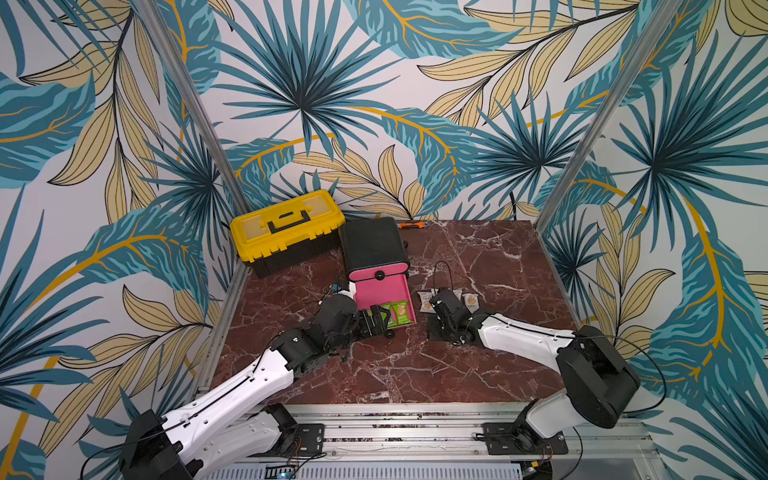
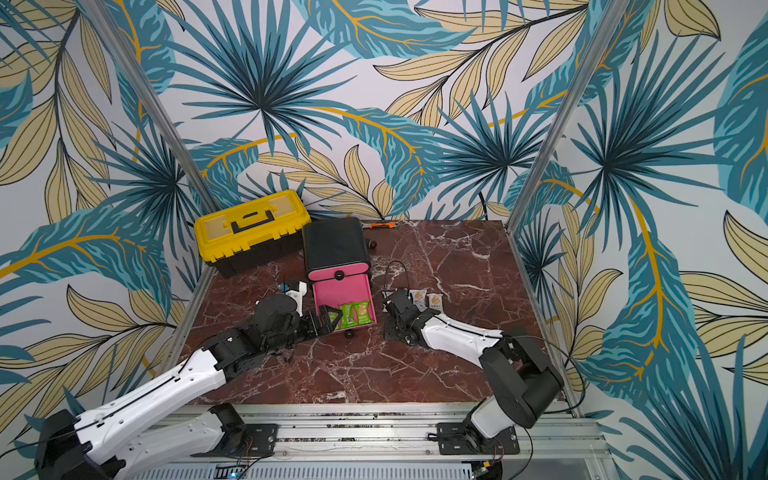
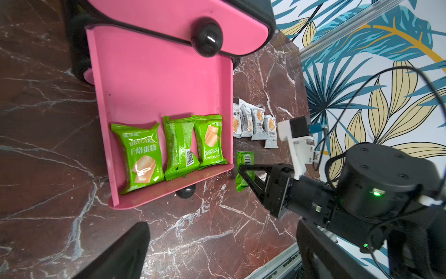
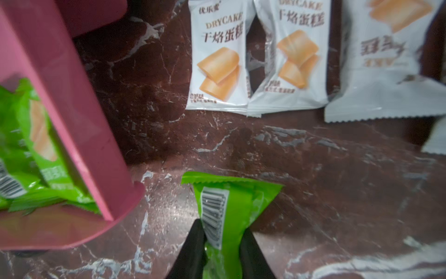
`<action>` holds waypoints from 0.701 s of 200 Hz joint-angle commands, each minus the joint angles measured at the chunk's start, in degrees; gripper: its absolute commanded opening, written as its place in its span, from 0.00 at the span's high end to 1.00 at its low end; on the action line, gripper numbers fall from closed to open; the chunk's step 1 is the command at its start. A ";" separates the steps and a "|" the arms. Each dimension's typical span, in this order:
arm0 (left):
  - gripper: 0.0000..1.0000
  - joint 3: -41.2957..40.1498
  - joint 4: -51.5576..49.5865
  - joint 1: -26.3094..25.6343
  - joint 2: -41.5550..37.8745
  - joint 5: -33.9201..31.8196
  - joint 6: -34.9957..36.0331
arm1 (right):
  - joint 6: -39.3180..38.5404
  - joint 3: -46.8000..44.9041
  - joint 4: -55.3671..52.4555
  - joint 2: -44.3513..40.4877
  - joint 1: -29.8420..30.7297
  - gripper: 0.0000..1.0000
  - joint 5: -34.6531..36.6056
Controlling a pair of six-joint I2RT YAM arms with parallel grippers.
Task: Take the cookies out of the drawer
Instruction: Place the cookie at the center of the board.
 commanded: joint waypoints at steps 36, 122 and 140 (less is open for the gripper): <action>0.00 -1.79 -1.49 -0.23 -2.66 -2.12 0.35 | 2.01 0.26 5.76 5.27 -0.19 0.74 -0.71; 0.00 -1.95 -6.73 1.97 -10.76 -9.11 4.58 | 1.52 1.10 -5.13 -5.42 -0.13 0.39 6.50; 0.00 -2.26 -7.81 4.94 -11.82 -6.32 5.37 | 0.95 1.85 -7.49 -9.06 0.18 0.38 5.93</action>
